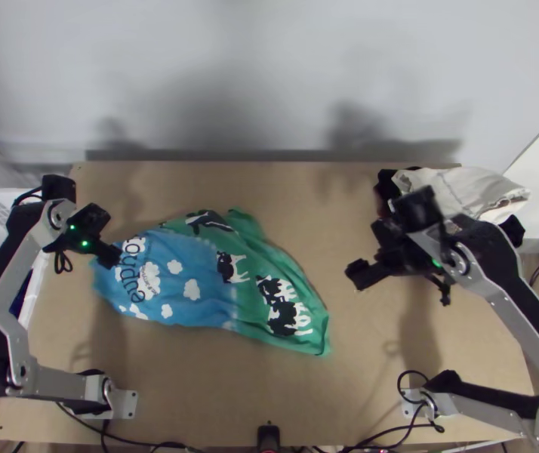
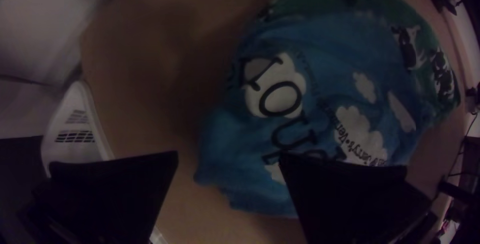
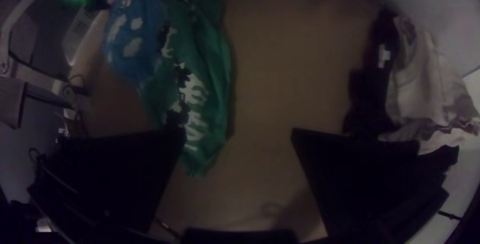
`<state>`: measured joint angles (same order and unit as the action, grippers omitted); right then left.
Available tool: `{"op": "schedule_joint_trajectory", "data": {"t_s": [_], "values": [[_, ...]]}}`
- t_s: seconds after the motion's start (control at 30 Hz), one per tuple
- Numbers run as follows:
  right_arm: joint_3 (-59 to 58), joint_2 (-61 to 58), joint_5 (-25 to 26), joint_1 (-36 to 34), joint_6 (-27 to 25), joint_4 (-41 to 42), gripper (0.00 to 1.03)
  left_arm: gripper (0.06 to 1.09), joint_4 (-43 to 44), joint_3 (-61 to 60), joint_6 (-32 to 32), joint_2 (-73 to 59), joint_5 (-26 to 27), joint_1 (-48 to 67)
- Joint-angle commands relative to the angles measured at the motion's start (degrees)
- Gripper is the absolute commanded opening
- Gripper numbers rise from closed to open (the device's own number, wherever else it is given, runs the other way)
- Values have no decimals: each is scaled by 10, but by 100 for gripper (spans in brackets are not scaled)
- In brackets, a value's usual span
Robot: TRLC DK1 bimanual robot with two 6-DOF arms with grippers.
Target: Fold the t-shirt
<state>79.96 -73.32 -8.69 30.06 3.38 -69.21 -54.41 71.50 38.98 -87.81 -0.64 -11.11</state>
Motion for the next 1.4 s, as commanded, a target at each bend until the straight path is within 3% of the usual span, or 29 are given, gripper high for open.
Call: {"op": "schedule_joint_trajectory", "data": {"t_s": [0.0, 0.2, 0.33, 0.4, 0.57, 0.83, 0.97, 1.13, 1.37], "values": [[39, -45, -13, 32, 1, -6, 98, 103, 5, -1, 44, -36, 6, -52], [42, -38, -12, 23, 1, -12, 98, 102, 3, -19, 45, -54, 14, -44], [44, -33, -12, 15, 1, -12, 98, 93, 17, -24, 40, -67, 25, -43], [45, -33, -12, 10, 1, -12, 98, 82, 17, -24, 40, -69, 38, -41], [49, -33, -12, 5, 1, -12, 98, 37, 19, -15, 30, -84, 79, -49], [50, -33, -12, -12, 1, -12, 98, 16, 22, -6, 32, -100, 118, -83], [55, -33, -12, -23, 2, -12, 98, 10, 19, 0, 33, -97, 127, -103], [66, -34, -12, -33, 2, -12, 98, 10, -12, 57, 28, -61, 148, -123], [85, -31, -12, -70, 5, -12, 98, 10, -129, 305, -41, -30, 242, -174]]}}
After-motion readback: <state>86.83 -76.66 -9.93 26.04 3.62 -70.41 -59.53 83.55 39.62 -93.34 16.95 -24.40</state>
